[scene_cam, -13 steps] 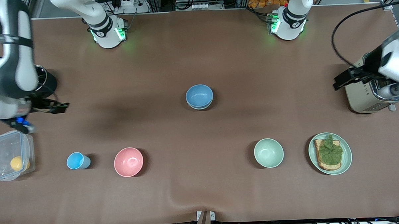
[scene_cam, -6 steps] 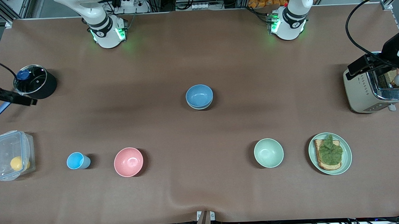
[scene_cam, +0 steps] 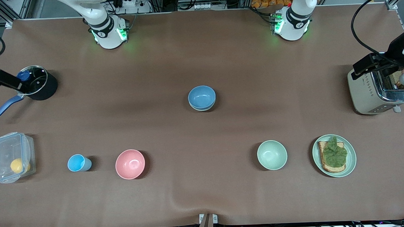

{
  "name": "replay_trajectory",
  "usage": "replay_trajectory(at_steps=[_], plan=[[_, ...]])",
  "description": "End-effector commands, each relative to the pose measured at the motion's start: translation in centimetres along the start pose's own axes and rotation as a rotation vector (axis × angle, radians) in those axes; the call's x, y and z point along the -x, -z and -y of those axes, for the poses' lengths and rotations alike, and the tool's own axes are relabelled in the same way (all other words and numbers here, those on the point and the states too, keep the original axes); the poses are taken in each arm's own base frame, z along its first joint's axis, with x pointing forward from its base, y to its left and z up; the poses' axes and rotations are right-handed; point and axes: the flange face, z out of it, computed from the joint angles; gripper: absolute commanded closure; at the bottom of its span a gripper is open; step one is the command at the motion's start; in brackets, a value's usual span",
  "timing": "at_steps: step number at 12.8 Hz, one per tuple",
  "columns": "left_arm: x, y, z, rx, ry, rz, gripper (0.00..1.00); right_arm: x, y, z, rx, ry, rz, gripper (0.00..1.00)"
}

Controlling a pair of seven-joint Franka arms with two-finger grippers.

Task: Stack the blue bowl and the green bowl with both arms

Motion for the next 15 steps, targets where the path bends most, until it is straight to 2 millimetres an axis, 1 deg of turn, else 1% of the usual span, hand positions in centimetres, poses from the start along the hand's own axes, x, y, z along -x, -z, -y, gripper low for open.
replay_trajectory(at_steps=[1, 3, 4, 5, 6, 8, 9, 10, 15], plan=[[1.6, 1.1, 0.5, -0.027, -0.02, -0.001, 0.0, 1.1, 0.4, 0.7, -0.016, 0.026, -0.016, 0.0], [3.3, 0.6, 0.6, -0.032, -0.029, 0.019, 0.0, 1.5, 0.6, 1.2, -0.015, 0.035, -0.031, 0.0], [3.2, 0.6, 0.5, -0.032, -0.033, 0.019, 0.0, 1.5, 0.5, 1.7, -0.008, 0.038, -0.037, 0.0], [3.2, 0.5, 0.3, -0.035, -0.037, 0.02, 0.0, 1.5, 0.5, 1.7, -0.004, 0.036, -0.039, 0.0], [3.1, 0.4, 0.2, -0.034, -0.049, 0.02, 0.0, 1.6, 0.4, 2.2, -0.004, 0.044, -0.035, 0.0], [3.3, 0.4, -0.7, -0.038, -0.079, 0.02, 0.0, 1.5, 0.4, 2.8, -0.002, 0.056, -0.042, 0.0], [3.3, 0.2, -0.8, -0.038, -0.082, 0.025, 0.0, 1.4, 0.3, 2.7, -0.004, 0.054, -0.047, 0.0], [3.3, -0.1, -0.8, -0.041, -0.085, 0.03, 0.0, 1.5, 0.3, 3.2, -0.005, 0.063, -0.049, 0.0], [3.6, -0.6, -1.4, -0.041, -0.084, 0.017, 0.0, 1.4, 0.4, 2.5, -0.008, 0.053, -0.053, 0.0]])
